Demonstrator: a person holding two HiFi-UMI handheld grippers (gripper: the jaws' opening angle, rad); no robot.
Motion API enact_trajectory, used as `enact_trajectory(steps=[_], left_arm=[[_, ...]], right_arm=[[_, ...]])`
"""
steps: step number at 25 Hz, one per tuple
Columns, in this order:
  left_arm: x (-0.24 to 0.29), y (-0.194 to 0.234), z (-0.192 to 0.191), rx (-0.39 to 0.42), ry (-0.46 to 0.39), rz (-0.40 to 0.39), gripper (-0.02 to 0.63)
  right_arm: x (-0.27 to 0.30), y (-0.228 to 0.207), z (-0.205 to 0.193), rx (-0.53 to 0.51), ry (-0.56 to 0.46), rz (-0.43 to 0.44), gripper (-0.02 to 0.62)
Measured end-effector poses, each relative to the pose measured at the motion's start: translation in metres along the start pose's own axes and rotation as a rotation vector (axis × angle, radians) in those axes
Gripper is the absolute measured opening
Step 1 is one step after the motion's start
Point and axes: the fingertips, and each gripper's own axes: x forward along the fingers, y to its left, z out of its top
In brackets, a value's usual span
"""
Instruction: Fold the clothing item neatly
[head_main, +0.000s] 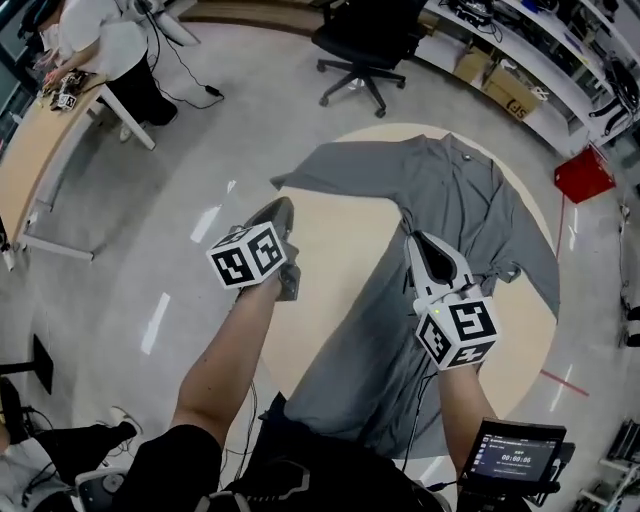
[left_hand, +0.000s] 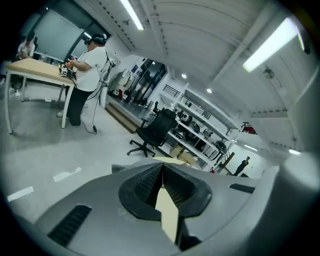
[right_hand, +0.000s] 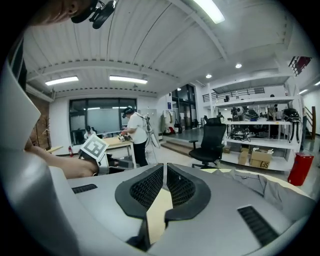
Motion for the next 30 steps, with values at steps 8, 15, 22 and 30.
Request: enact_trajectory(steps=[8, 15, 22, 30], left_arm=[[0.098, 0.091, -0.012, -0.131, 0.115, 0.084, 0.056], [0.152, 0.164, -0.030, -0.392, 0.275, 0.245, 0.253], [0.169, 0.171, -0.057, -0.428, 0.551, 0.248, 0.293], [0.177, 0.168, -0.047, -0.442, 0.522, 0.230, 0.055]], right_arm=[[0.108, 0.009, -0.045, 0.029, 0.080, 0.047, 0.009], [0.147, 0.011, -0.064, 0.047, 0.124, 0.105, 0.009], [0.153, 0.001, -0.061, 0.062, 0.118, 0.088, 0.009], [0.148, 0.003, -0.066, 0.058, 0.129, 0.082, 0.009]])
